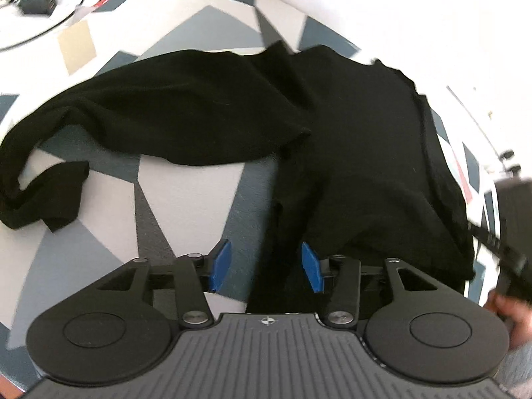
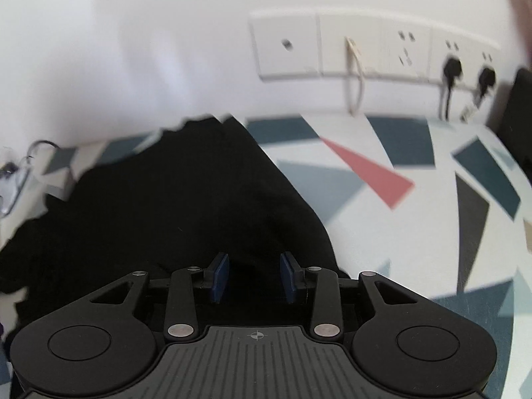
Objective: Fold clothes
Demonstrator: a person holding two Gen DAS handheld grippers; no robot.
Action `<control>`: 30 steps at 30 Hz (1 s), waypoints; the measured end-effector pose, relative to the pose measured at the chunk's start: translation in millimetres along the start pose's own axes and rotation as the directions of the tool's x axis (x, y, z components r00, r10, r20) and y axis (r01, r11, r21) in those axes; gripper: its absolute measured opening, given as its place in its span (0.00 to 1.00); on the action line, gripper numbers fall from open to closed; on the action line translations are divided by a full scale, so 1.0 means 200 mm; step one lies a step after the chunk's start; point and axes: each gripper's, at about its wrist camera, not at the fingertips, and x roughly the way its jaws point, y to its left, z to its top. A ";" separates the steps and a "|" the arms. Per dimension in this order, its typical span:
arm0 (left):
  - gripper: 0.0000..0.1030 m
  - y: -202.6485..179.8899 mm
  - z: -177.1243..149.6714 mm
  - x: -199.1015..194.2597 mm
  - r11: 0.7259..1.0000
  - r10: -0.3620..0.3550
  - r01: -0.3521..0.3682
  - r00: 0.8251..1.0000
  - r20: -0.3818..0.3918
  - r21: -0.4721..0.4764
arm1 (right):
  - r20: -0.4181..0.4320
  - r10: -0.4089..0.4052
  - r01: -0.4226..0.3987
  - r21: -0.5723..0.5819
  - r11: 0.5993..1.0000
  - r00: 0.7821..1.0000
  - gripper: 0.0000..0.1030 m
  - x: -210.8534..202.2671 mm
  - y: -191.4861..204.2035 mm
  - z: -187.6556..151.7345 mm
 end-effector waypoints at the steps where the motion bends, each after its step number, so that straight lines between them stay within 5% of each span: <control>1: 0.46 -0.01 0.01 0.02 1.000 -0.002 0.002 1.000 0.011 -0.005 | -0.007 0.006 -0.006 0.035 0.999 1.000 0.31 0.01 -0.03 -0.01; 4: 0.46 -0.04 0.06 0.06 1.000 -0.006 0.006 0.999 0.050 0.005 | -0.014 0.000 0.001 0.086 0.996 1.000 0.30 0.04 -0.08 -0.04; 7: 0.46 -0.07 0.11 0.11 0.999 -0.020 0.018 0.998 0.067 0.029 | -0.002 -0.016 0.016 0.116 0.993 1.000 0.18 0.05 -0.11 -0.05; 9: 0.35 -0.08 0.13 0.15 0.999 -0.018 0.016 0.999 0.041 0.048 | 0.005 -0.017 0.016 0.144 0.989 1.000 0.16 0.05 -0.13 -0.05; 10: 0.19 -0.08 0.13 0.17 0.998 -0.018 0.017 1.000 0.020 0.059 | 0.005 -0.017 0.016 0.151 0.988 1.000 0.16 0.06 -0.14 -0.05; 13: 0.08 -0.11 0.09 0.14 0.991 -0.002 -0.001 1.000 0.025 0.131 | 0.015 -0.013 0.010 0.157 0.988 1.000 0.15 0.06 -0.15 -0.07; 19: 0.04 -0.18 0.03 -0.03 0.972 -0.009 -0.026 0.989 0.146 0.234 | 0.049 0.025 -0.037 0.246 0.969 0.998 0.07 0.03 -0.21 -0.05; 23: 0.04 -0.25 0.03 -0.18 0.940 -0.021 -0.071 0.964 0.265 0.333 | 0.168 0.102 -0.151 0.310 0.939 0.980 0.05 -0.04 -0.27 0.00; 30: 0.04 -0.36 0.15 -0.22 0.916 -0.057 -0.095 0.930 0.362 0.390 | 0.286 0.065 -0.197 0.463 0.864 0.956 0.04 -0.04 -0.44 0.11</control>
